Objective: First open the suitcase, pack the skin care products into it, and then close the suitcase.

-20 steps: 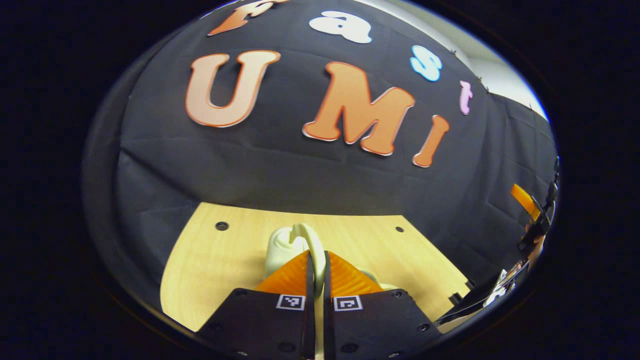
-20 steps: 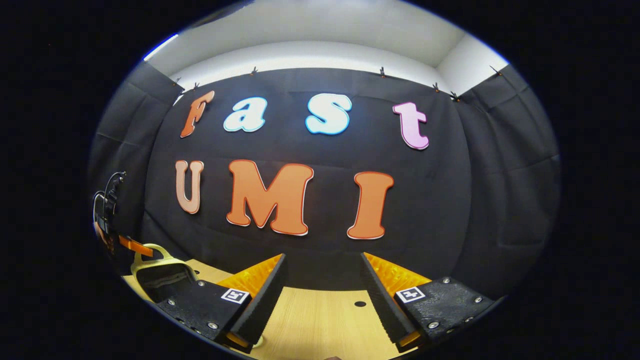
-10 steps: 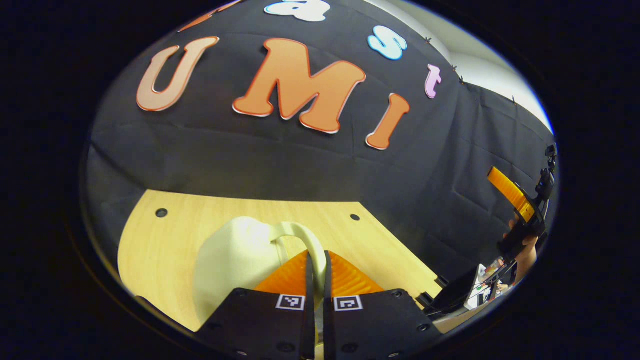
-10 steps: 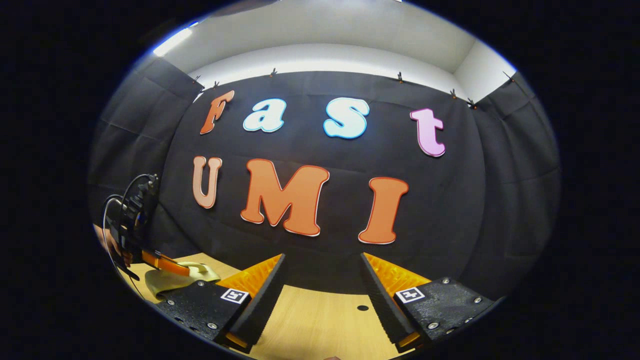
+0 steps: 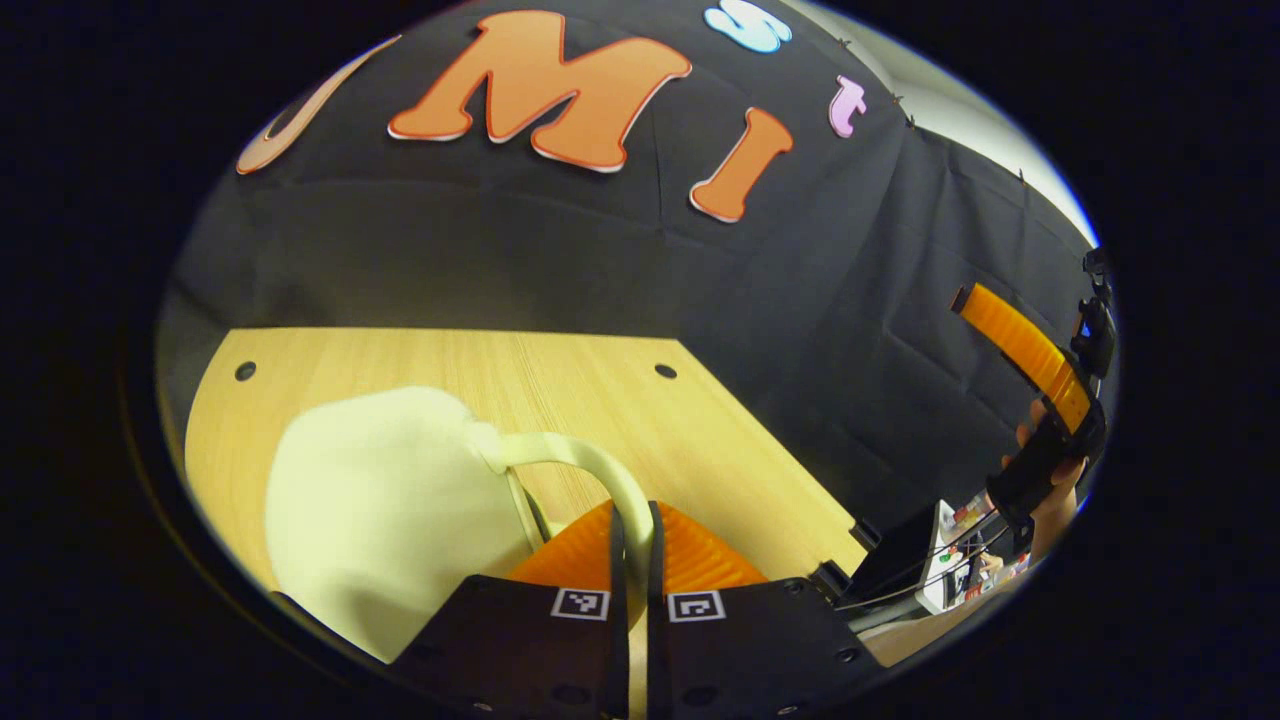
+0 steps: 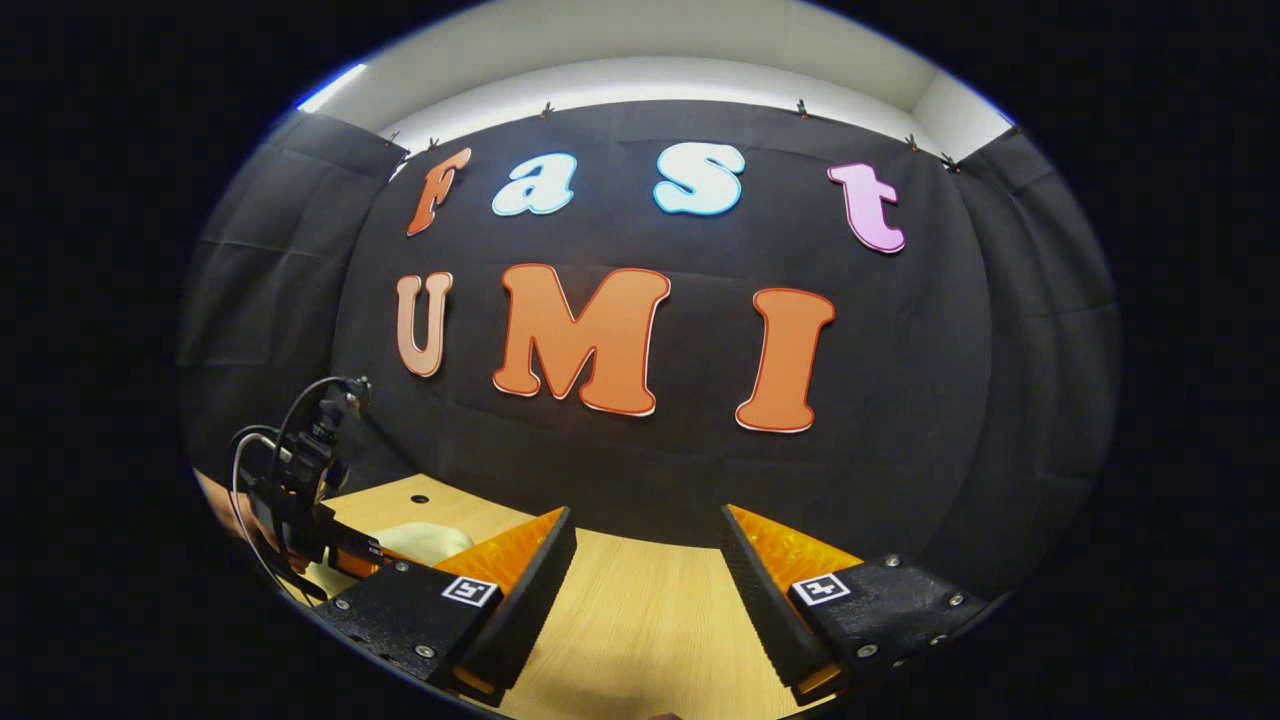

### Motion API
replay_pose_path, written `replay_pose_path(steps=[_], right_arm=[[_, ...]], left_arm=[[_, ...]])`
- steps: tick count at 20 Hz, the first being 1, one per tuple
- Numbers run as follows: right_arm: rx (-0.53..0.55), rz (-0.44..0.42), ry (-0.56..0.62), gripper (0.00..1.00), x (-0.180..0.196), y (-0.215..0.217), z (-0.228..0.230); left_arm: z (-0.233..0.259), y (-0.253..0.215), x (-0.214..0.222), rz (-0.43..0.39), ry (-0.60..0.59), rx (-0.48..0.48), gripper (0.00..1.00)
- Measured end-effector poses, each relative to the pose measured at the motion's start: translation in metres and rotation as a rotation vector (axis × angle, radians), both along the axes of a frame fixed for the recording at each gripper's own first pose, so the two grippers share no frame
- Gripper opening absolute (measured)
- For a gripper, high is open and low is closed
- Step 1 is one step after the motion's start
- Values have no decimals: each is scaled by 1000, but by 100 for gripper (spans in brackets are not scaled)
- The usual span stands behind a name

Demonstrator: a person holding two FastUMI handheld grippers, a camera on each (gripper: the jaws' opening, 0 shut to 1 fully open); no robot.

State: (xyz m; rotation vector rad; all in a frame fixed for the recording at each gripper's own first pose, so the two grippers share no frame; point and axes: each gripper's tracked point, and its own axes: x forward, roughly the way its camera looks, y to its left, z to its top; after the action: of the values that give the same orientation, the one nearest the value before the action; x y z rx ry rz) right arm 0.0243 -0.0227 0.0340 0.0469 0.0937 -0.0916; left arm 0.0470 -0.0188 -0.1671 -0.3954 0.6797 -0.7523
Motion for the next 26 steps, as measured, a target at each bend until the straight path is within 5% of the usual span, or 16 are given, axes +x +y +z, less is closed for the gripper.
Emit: replay_pose_path(steps=[7, 14, 16, 17, 21, 23, 26], right_arm=[[48, 13, 50, 92, -2, -5, -34], [48, 11, 56, 92, -1, -12, -43], [48, 19, 57, 92, 0, -10, -45], [44, 18, 58, 92, 0, -10, -46], [42, 25, 42, 92, 4, -5, -42], [31, 23, 27, 92, 7, -3, -37], [18, 30, -2, 92, 12, 3, -29]], left_arm=[[-57, -52, -18, -39, 29, 255, 9], [-66, -68, -38, -70, 76, 277, 15], [-54, -66, -43, -71, 46, 252, 35], [-40, -69, -47, -81, 24, 225, 31], [30, -61, -19, 33, -162, 161, 81], [66, -44, 0, 145, -231, 127, 76], [102, -14, 20, 285, -319, 118, 89]])
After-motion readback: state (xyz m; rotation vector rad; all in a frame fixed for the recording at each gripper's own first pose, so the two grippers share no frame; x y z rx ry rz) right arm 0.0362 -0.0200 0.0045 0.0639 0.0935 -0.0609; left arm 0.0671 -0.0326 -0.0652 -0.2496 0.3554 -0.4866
